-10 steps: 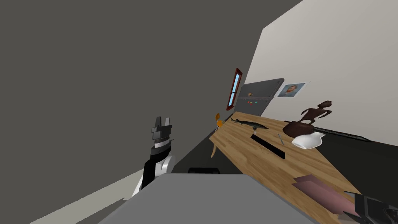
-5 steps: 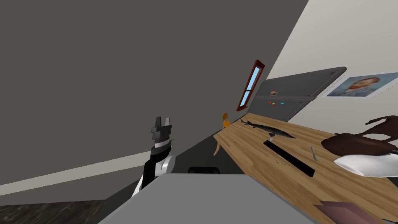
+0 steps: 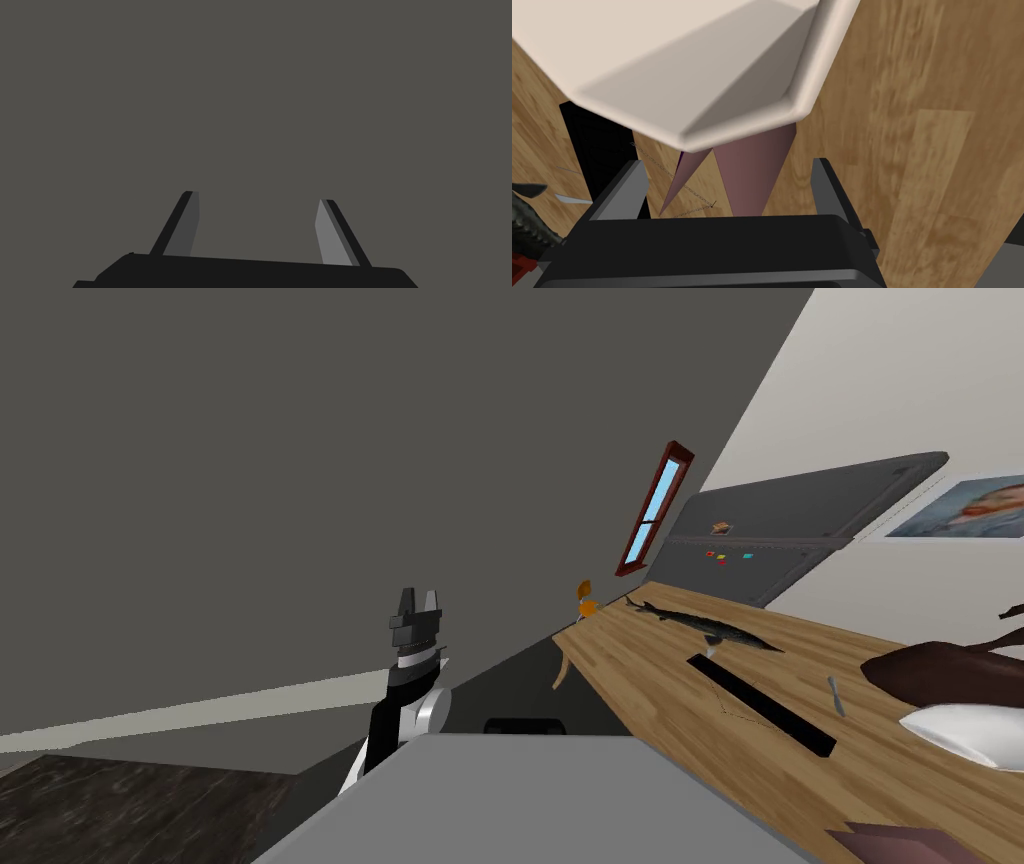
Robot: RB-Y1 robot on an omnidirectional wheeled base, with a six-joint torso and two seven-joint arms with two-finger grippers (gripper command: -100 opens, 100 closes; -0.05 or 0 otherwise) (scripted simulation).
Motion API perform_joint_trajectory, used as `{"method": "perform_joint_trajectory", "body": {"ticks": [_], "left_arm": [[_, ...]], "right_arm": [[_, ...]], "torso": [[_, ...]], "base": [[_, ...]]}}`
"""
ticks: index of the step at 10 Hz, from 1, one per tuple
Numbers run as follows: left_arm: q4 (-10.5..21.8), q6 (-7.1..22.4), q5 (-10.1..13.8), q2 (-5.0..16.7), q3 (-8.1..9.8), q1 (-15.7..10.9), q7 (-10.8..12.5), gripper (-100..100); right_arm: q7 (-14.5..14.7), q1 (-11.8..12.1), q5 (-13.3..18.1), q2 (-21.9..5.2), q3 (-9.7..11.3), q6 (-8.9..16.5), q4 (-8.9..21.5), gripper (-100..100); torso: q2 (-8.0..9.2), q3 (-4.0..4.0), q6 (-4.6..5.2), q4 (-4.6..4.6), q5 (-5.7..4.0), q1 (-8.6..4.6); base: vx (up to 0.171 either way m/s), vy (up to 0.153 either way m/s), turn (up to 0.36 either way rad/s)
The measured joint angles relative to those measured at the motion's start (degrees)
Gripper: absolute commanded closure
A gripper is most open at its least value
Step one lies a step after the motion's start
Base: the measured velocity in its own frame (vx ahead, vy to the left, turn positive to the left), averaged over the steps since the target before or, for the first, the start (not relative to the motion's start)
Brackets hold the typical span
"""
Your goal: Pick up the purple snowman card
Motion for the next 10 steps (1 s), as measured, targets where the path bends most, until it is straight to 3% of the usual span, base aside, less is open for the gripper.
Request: {"method": "perform_joint_trajectory", "body": {"ticks": [2, 4, 6, 7, 9, 10], "left_arm": [[0.0, 0.0, 0.0, 0.0, 0.0, 0.0, 0.0, 0], [0.0, 0.0, 0.0, 0.0, 0.0, 0.0, 0.0, 0], [0.0, 0.0, 0.0, 0.0, 0.01, 0.0, 0.0, 0], [0.0, 0.0, 0.0, 0.0, 0.0, 0.0, 0.0, 0], [0.0, 0.0, 0.0, 0.0, 0.02, 0.0, 0.0, 0], [0.0, 0.0, 0.0, 0.0, 0.01, 0.0, 0.0, 0]], "right_arm": [[-0.4, -1.6, 0.1, 2.4, -0.3, -1.5, 5.4, -100], [-2.8, 3.6, -1.5, 1.8, -1.7, 0.4, 1.8, -100], [-2.6, 2.7, -1.5, 3.5, -2.1, -0.2, 4.9, -100], [-2.4, 2.1, -1.6, 4.8, -2.4, -1.3, 8.2, -100], [-3.4, 3.9, -2.1, 4.8, -2.9, -0.7, 7.1, -100], [-3.0, 2.9, -2.2, 6.5, -3.3, -1.7, 11.0, -100]], "torso": [[0.33, 0.19, 0.03, 0.08, -0.04, -0.15], [0.3, 0.19, 0.04, 0.08, -0.01, -0.05], [0.1, 0.08, 0.17, 0.05, -0.03, -0.08], [0.12, 0.08, 0.04, 0.04, -0.02, -0.05], [0.02, 0.03, 0.15, 0.02, -0.04, -0.12], [0.18, 0.11, 0.08, 0.05, -0.03, -0.04]], "base": [[-0.151, -0.026, 0.328], [-0.13, 0.009, 0.322], [-0.071, 0.014, 0.151], [-0.09, 0.011, 0.266], [-0.083, 0.015, 0.151], [-0.117, 0.024, 0.295]]}}
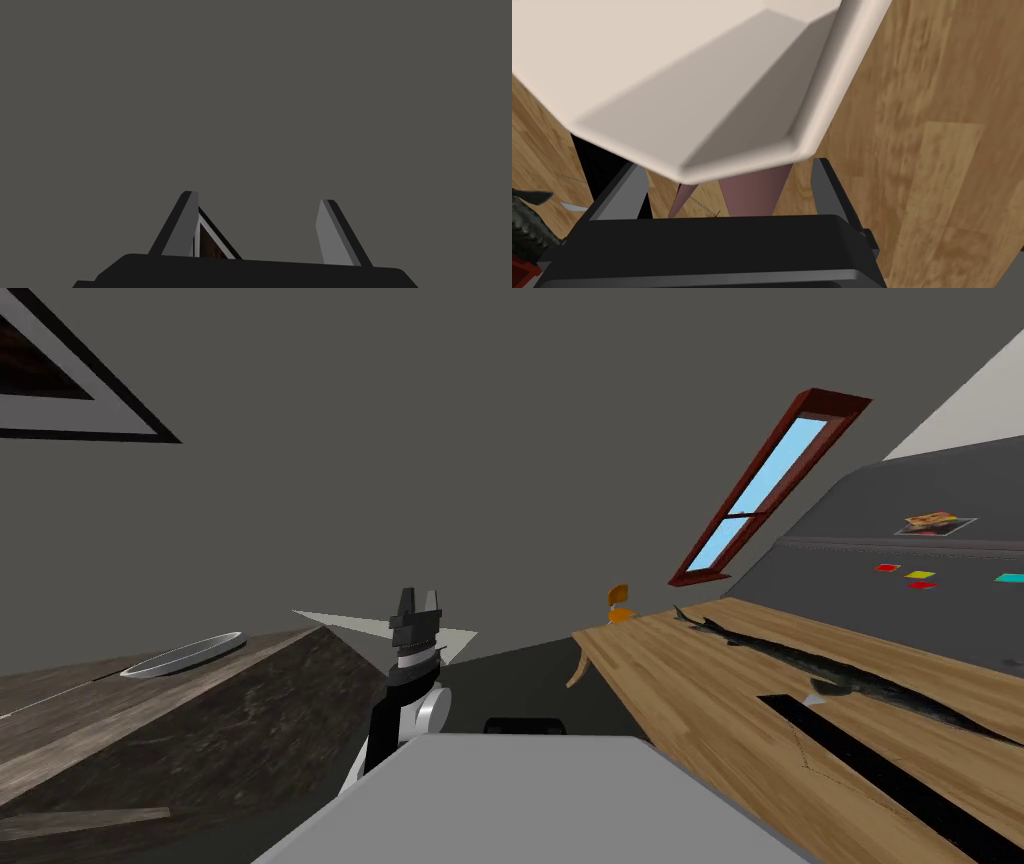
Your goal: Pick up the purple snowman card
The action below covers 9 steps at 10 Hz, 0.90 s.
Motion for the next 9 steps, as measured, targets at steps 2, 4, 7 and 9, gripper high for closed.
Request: {"method": "perform_joint_trajectory", "body": {"ticks": [2, 4, 7, 9], "left_arm": [[0.0, 0.0, 0.0, 0.0, 0.0, 0.0, 0.0, 0], [0.0, 0.0, 0.0, 0.0, 0.0, 0.0, 0.0, 0], [0.0, 0.0, 0.0, 0.0, 0.01, 0.0, 0.0, 0], [0.0, 0.0, 0.0, 0.0, 0.01, 0.0, 0.0, 0]], "right_arm": [[-3.9, 6.2, -1.5, -1.4, -1.1, 3.4, -6.3, -100], [-4.2, 6.5, -2.0, 0.7, -2.0, 2.7, -2.9, -100], [-4.3, 6.8, -2.1, 0.5, -2.2, 2.9, -2.8, 100], [-4.3, 6.8, -2.1, 0.6, -2.2, 2.8, -2.8, 100]], "torso": [[0.13, 0.08, -0.01, 0.03, 0.03, 0.0], [0.18, 0.11, 0.02, 0.04, 0.03, 0.07], [-0.3, -0.14, 0.09, -0.02, -0.3, -0.22], [-0.33, -0.16, 0.09, -0.03, -0.32, -0.35]], "base": [[-0.137, 0.025, 0.343], [-0.116, 0.042, 0.231], [-0.007, -0.002, -0.005], [0.0, 0.0, 0.0]]}}
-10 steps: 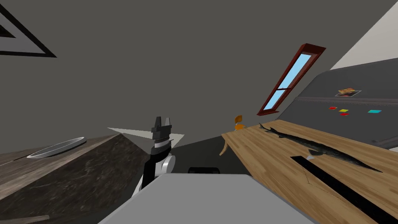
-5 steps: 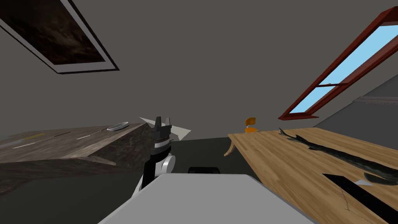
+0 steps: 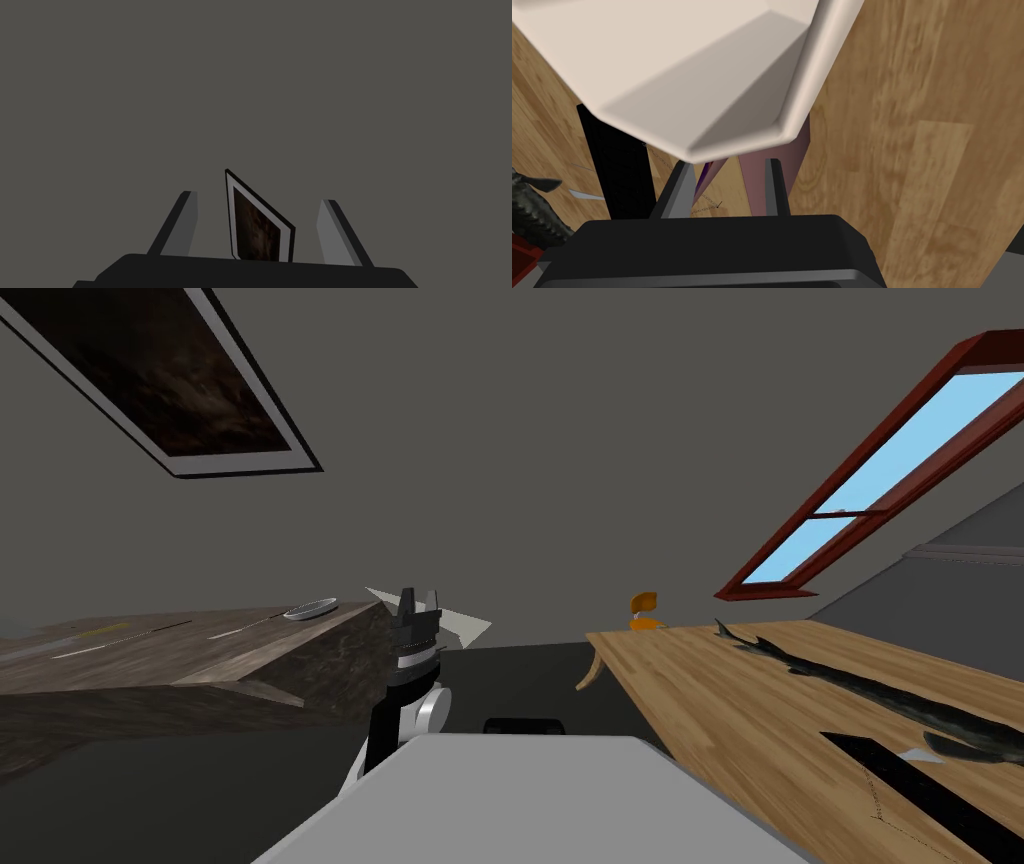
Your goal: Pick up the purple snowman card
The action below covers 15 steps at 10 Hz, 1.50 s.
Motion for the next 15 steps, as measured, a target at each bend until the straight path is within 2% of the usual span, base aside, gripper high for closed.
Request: {"method": "perform_joint_trajectory", "body": {"ticks": [1, 2, 4, 5, 6, 7, 8, 9, 11, 13, 15], "left_arm": [[0.0, 0.0, 0.0, 0.0, 0.0, 0.0, 0.0, 0], [0.0, 0.0, 0.0, 0.0, 0.0, 0.0, 0.0, 0], [0.0, 0.0, 0.0, 0.0, 0.01, 0.0, 0.0, 0], [0.0, 0.0, 0.0, 0.0, 0.01, 0.0, 0.0, 0], [0.0, 0.0, 0.0, 0.0, 0.01, 0.0, 0.0, 0], [0.0, 0.0, 0.0, 0.0, 0.01, 0.0, 0.0, 0], [0.0, 0.0, 0.0, 0.0, 0.01, 0.0, 0.0, 0], [0.0, 0.0, 0.0, 0.0, 0.01, 0.0, 0.0, 0], [0.0, 0.0, 0.0, 0.0, 0.01, 0.0, 0.0, 0], [0.0, 0.0, 0.0, 0.0, 0.01, 0.0, 0.0, 0], [0.0, 0.0, 0.0, 0.0, 0.0, 0.0, 0.0, 0]], "right_arm": [[0.0, 0.0, 0.0, 0.0, 0.0, 0.0, 0.0, 0], [0.0, 0.0, 0.0, 0.0, 0.0, 0.0, 0.0, 100], [1.2, -2.5, 0.9, -0.9, 1.1, -0.7, -0.4, 100], [1.3, -1.7, 1.0, -1.8, 1.3, 0.0, -2.9, 100], [2.3, -3.7, 1.7, -1.9, 2.1, -0.2, -2.4, 100], [4.3, -7.2, 2.8, -2.1, 3.2, -2.0, -0.1, 100], [4.9, -7.3, 3.0, -3.0, 3.5, -2.0, -1.6, 100], [4.6, -6.0, 2.8, -4.8, 3.6, -0.5, -6.2, 100], [6.5, -9.7, 4.0, -5.1, 4.7, -1.8, -4.4, 100], [10.3, -14.6, 5.4, -5.1, 6.0, -4.5, -1.2, 100], [9.0, -12.3, 5.1, -6.7, 6.0, -2.6, -5.1, 100]], "torso": [[0.0, 0.0, 0.0, 0.0, -0.01, -0.02], [-0.01, 0.0, 0.0, 0.0, -0.01, -0.02], [-0.51, -0.29, 0.15, -0.13, -0.11, -0.24], [-0.5, -0.3, 0.14, -0.15, -0.12, -0.24], [-0.58, -0.34, 0.18, -0.16, -0.16, -0.33], [-0.76, -0.44, 0.07, -0.18, -0.17, -0.39], [-0.59, -0.37, 0.12, -0.17, -0.17, -0.32], [-0.46, -0.29, 0.17, -0.15, -0.15, -0.28], [-0.38, -0.24, 0.13, -0.12, -0.15, -0.38], [-0.56, -0.36, 0.1, -0.18, -0.16, -0.39], [0.01, -0.02, -0.01, -0.04, -0.15, -0.34]], "base": [[0.0, 0.0, 0.0], [0.084, -0.031, -0.309], [0.178, -0.05, -0.372], [0.184, -0.053, -0.436], [0.237, -0.041, -0.448], [0.164, -0.008, -0.355], [0.141, 0.0, -0.433], [0.111, -0.004, -0.281], [0.177, -0.015, -0.387], [0.119, 0.009, -0.25], [0.032, 0.016, -0.159]]}}
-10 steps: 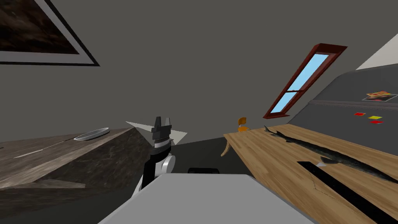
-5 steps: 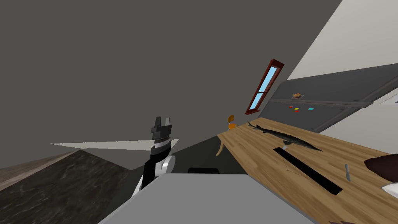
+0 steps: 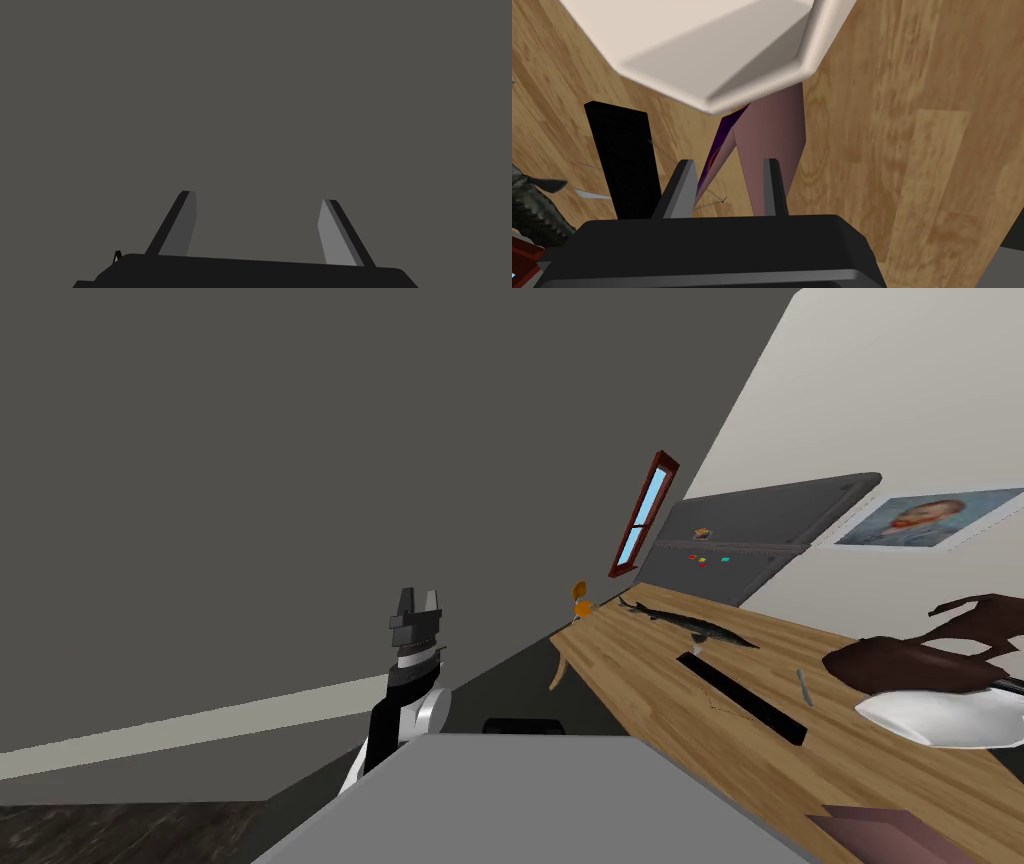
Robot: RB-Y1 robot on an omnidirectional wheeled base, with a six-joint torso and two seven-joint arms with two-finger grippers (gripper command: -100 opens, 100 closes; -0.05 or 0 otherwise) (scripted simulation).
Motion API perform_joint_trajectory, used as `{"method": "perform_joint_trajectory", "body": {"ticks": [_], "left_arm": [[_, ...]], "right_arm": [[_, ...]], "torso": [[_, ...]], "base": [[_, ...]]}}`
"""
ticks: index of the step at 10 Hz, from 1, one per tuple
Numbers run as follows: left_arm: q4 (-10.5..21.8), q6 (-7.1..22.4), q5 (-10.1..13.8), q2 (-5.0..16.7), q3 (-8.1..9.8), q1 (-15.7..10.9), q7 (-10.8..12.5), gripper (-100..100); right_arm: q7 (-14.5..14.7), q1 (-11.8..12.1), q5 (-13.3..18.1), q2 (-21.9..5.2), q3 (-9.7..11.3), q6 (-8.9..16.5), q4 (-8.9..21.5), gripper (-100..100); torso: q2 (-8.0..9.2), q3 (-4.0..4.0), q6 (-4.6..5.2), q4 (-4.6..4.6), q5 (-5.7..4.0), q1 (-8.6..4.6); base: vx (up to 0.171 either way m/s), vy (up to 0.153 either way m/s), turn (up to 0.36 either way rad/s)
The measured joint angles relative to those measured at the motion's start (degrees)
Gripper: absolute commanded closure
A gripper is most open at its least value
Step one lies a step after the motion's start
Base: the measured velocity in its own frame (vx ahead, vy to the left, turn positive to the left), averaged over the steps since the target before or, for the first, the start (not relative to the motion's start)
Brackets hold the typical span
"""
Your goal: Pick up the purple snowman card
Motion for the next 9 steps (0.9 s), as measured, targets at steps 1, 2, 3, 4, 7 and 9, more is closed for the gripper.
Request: {"method": "perform_joint_trajectory", "body": {"ticks": [1, 2, 3, 4, 7, 9], "left_arm": [[0.0, 0.0, 0.0, 0.0, 0.01, 0.0, 0.0, 0], [0.0, 0.0, 0.0, 0.0, 0.01, 0.0, 0.0, 0], [0.0, 0.0, 0.0, 0.0, 0.0, 0.0, 0.0, 0], [0.0, 0.0, 0.0, 0.0, 0.01, 0.0, 0.0, 0], [0.0, 0.0, 0.0, 0.0, 0.0, 0.0, 0.0, 0], [0.0, 0.0, 0.0, 0.0, 0.0, 0.0, 0.0, 0]], "right_arm": [[0.9, -2.2, 0.6, -0.1, 0.5, -0.8, 0.7, 100], [1.9, -3.1, 0.9, -0.1, 0.8, -1.3, 0.9, 100], [1.6, -2.1, 0.8, -0.7, 0.9, -0.6, -0.9, 100], [1.5, -1.7, 0.8, -2.2, 1.1, 0.2, -3.8, 100], [4.6, -7.0, 2.6, -2.2, 2.8, -2.3, -0.5, 100], [4.2, -6.3, 2.5, -2.8, 2.8, -1.4, -2.2, 0]], "torso": [[-0.11, -0.06, 0.17, -0.03, 0.01, 0.0], [-0.16, -0.1, 0.16, -0.06, -0.01, 0.0], [-0.1, -0.05, 0.0, -0.02, 0.0, -0.03], [-0.22, -0.12, 0.15, -0.06, 0.04, 0.01], [-0.36, -0.21, 0.03, -0.09, 0.03, 0.06], [-0.02, -0.02, 0.0, -0.01, 0.01, -0.06]], "base": [[0.102, 0.018, -0.316], [0.048, 0.011, -0.047], [0.102, 0.018, -0.319], [0.118, 0.024, -0.281], [0.107, 0.029, -0.206], [0.004, 0.004, 0.004]]}}
